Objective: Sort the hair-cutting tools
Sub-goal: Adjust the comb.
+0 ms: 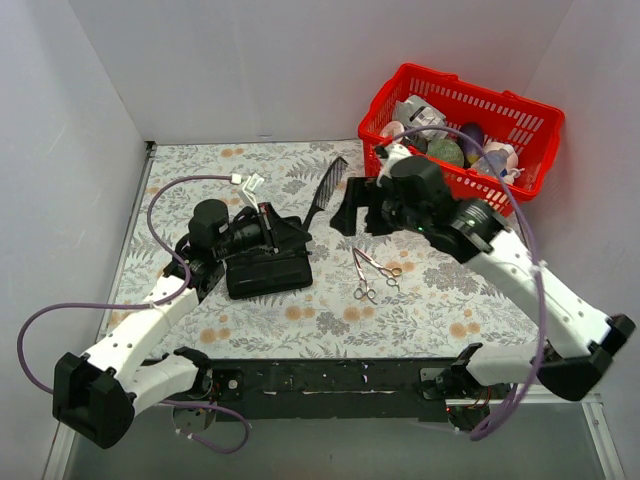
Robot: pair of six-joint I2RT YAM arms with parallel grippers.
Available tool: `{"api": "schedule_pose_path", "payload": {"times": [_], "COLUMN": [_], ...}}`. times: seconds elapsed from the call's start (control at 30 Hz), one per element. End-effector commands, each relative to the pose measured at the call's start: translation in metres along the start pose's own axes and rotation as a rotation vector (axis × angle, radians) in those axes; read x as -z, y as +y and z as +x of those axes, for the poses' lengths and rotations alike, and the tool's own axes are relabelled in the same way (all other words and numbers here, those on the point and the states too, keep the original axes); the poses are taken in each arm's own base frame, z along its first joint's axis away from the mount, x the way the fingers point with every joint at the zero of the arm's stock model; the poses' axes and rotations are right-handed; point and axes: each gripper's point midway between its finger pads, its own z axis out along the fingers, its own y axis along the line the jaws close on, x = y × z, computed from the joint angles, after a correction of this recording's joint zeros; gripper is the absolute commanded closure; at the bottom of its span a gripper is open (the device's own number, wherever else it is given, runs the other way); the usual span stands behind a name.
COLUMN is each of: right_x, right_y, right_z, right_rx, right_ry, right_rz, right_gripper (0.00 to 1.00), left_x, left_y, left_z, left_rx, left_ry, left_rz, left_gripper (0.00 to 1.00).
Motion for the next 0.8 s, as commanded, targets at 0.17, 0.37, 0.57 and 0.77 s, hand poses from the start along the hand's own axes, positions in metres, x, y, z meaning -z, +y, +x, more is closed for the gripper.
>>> {"api": "schedule_pose_path", "payload": {"times": [0.17, 0.37, 0.57, 0.77], "right_x": [0.122, 0.148, 0.161, 0.184], "right_y": [-0.024, -0.028, -0.004, 0.03], "right_z": [-0.005, 0.026, 0.047, 0.043], "right_rx": [0.4, 0.517, 0.567, 0.569], "right_ry": [-0.185, -0.101, -0.02, -0.04], "right_rz": [-0.046, -0.112, -0.287, -0.456], "right_gripper": [0.04, 0.07, 0.14, 0.14], "left_x": [0.034, 0.071, 0.108, 0.117], "left_y": [-0.068, -0.098, -0.126, -0.128], "left_z": [0.052, 0.067, 0.082, 0.095], "left_rx": [0.027, 0.005, -0.096, -0.092], "left_ry": [0.426, 0.586, 0.659, 0.677], "left_rz": [0.403, 0.599, 0.754, 0.766], "left_gripper": [1.0, 1.0, 1.0, 1.0]}}
